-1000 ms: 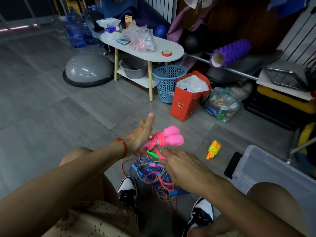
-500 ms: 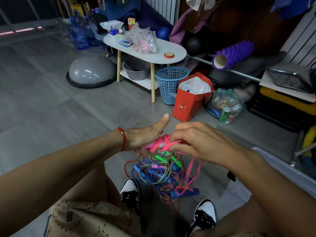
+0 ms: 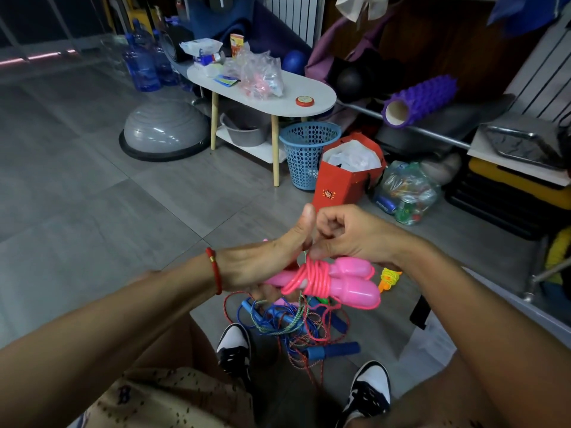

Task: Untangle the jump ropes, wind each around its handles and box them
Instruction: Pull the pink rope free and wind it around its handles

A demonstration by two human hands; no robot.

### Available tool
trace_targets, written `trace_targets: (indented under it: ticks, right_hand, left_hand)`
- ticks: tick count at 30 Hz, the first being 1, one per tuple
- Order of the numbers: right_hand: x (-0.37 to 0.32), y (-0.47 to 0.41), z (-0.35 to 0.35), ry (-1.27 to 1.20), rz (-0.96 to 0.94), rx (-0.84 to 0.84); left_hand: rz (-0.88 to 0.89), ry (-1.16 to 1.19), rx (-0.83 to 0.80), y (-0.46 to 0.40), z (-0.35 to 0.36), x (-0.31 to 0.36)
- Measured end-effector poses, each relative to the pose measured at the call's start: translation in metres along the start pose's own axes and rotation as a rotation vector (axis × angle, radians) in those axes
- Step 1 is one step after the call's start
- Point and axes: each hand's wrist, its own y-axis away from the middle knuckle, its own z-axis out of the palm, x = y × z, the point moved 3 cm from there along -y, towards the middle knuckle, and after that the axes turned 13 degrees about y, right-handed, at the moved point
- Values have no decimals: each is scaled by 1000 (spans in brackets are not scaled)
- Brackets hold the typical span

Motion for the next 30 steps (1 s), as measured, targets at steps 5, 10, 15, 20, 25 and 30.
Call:
trace_targets:
  ticks: [5,10,15,20,25,30]
  right_hand:
    - [1,-5,14,-305,33,-64]
    - [60,6,50,-504,265,294]
    - [28,18,69,-460,125,207]
    - [27,32,77,-178,161,294]
    - [21,52,78,443,63,333]
    - [-8,57,72,1123,-181,379]
  left_hand:
    - [263,-225,-71,77,103,36]
    - [336,-213,155,79,104,59]
    - [136,-165,159,78,56,34]
    - [101,-306,188,76,40,28]
    - [13,-315,193,79,18,29]
    - [-48,-566,244,67,16,21]
